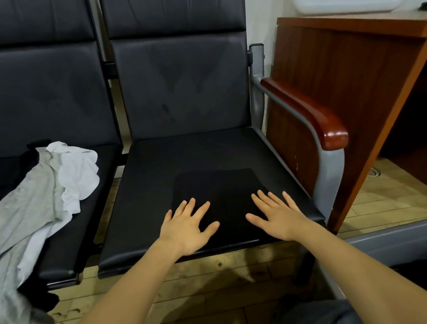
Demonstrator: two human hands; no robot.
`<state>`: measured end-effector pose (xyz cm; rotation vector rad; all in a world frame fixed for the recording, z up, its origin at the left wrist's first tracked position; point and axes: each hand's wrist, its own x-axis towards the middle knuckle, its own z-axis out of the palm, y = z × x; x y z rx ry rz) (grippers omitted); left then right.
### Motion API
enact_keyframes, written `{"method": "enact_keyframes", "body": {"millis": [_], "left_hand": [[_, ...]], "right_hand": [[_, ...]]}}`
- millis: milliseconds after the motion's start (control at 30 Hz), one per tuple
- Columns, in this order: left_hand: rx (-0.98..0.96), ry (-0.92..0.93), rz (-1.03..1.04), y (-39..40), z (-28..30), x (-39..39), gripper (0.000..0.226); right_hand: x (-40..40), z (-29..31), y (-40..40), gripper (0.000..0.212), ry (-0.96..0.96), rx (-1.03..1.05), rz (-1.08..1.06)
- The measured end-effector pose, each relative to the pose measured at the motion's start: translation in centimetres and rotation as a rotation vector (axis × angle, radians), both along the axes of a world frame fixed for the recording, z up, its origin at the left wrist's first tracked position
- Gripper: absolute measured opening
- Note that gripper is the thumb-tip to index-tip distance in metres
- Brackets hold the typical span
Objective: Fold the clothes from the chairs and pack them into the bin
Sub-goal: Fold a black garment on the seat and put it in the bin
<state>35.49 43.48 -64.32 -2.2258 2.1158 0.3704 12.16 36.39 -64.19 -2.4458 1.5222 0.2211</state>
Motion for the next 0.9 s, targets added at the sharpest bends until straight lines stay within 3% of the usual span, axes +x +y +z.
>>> {"method": "enact_keyframes", "body": {"millis": [100,167,300,433,533,633,767,900], "left_hand": [[-0.118,-0.008,-0.018,0.3,0.6,0.5,0.062],[-0.24,0.094,0.038,0.4,0.7,0.9,0.056],[-0.393,0.141,0.242,-0.5,0.4,1.7,0.045],[-0.269,0.24,0.367,-2.3,0.7,2.9,0.045],[-0.276,0.274,0.334,-3.7,0.2,2.8,0.046],[-0.292,0.441,0.345,-4.6,-0.2,2.3,0.046],[-0.415,0.56,0.302,-4.7,0.4,1.2,0.043],[-0.55,0.601,0.193,-3.1,2.3,-0.3,0.042]], "right_hand": [[-0.2,1.1,0.5,0.068,-0.033,-0.171,0.015],[-0.2,1.6,0.6,0.06,-0.143,-0.207,0.008],[0.7,1.3,-0.5,0.044,-0.437,-0.207,-0.243],[1.6,-0.1,-2.1,0.054,-0.247,-0.076,-0.285],[3.0,-0.3,-3.1,0.052,-0.312,-0.102,-0.293],[4.3,0.1,-3.8,0.054,-0.434,-0.047,-0.295],[4.3,0.5,-3.7,0.045,-0.612,0.014,-0.237],[2.9,2.7,-2.3,0.04,-0.823,-0.149,-0.205]]}}
